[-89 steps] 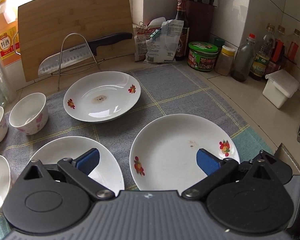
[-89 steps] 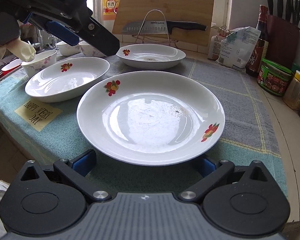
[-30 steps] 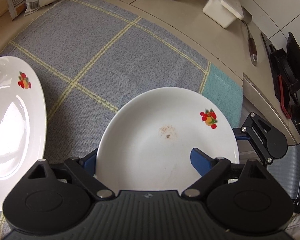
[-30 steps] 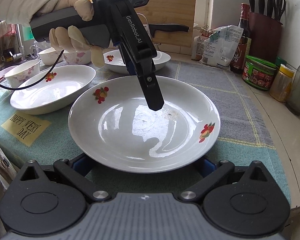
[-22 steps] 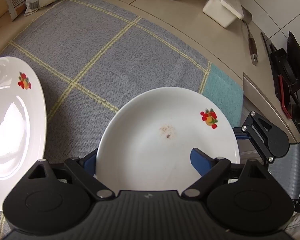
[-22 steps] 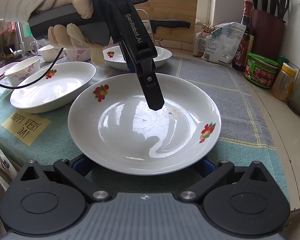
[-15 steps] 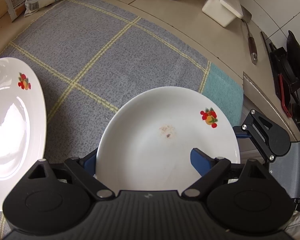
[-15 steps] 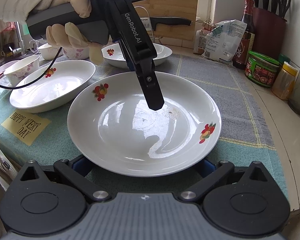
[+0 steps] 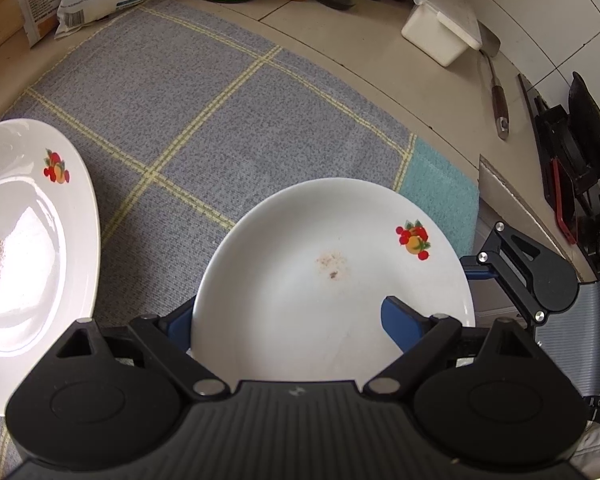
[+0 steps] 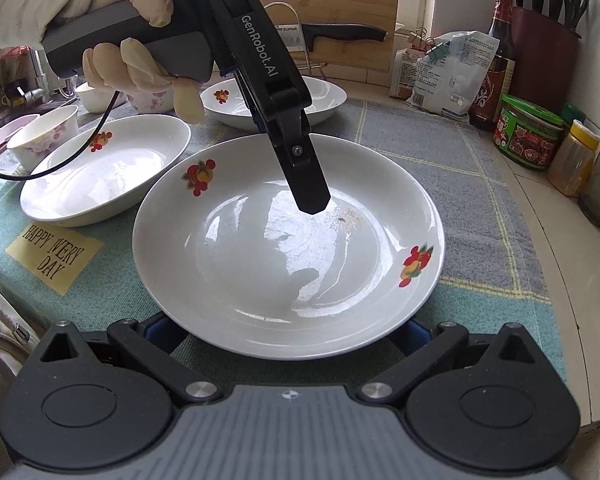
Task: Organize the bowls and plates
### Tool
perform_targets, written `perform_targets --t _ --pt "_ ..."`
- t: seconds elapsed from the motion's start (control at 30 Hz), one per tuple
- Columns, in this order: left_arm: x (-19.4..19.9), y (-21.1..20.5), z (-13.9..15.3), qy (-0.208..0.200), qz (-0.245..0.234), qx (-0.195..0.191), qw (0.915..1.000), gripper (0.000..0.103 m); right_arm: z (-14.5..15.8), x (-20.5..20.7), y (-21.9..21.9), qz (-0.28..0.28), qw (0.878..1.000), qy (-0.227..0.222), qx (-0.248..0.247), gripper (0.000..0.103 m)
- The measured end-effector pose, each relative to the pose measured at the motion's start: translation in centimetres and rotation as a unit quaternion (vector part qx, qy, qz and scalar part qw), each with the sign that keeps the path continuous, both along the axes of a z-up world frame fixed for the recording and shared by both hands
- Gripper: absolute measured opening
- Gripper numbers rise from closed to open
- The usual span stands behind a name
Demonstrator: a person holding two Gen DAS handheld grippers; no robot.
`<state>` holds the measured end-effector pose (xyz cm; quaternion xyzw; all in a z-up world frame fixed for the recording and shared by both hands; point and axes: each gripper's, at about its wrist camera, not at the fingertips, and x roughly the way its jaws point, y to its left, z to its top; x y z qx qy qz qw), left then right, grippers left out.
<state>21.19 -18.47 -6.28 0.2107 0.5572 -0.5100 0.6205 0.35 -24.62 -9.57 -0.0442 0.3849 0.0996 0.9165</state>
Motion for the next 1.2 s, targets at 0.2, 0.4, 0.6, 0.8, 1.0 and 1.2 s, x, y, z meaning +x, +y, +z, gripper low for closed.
perform_targets --t 0.2,0.4,0.6,0.8,1.0,1.2 --pt "0.4 -0.2 0.9 -0.005 0.009 -0.015 0.9998 0.092 0.8 0.5 -0.4 0.004 1.000 0.000 -0.005 0.103" --pt "1.5 -1.3 1.2 -0.004 0.021 -0.029 0.9994 0.092 1.4 1.3 -1.4 0.011 1.000 -0.001 -0.014 0.103" --pt "2.5 -3.3 1.4 -0.014 0.017 -0.034 0.9992 0.092 1.8 2.6 -3.2 0.012 1.000 -0.002 -0.016 0.103" --pt "4.0 -5.5 1.8 -0.024 0.016 -0.045 0.9986 0.092 1.9 4.0 -5.3 0.008 1.000 -0.010 -0.019 0.103" --pt "5.8 -7.4 1.3 -0.028 0.025 -0.051 0.9980 0.092 1.8 5.8 -7.5 0.006 1.000 -0.014 -0.024 0.103" --pt "7.5 -8.7 -0.1 -0.030 0.034 -0.058 0.9973 0.092 1.5 7.6 -9.3 0.001 1.000 -0.014 -0.019 0.103"
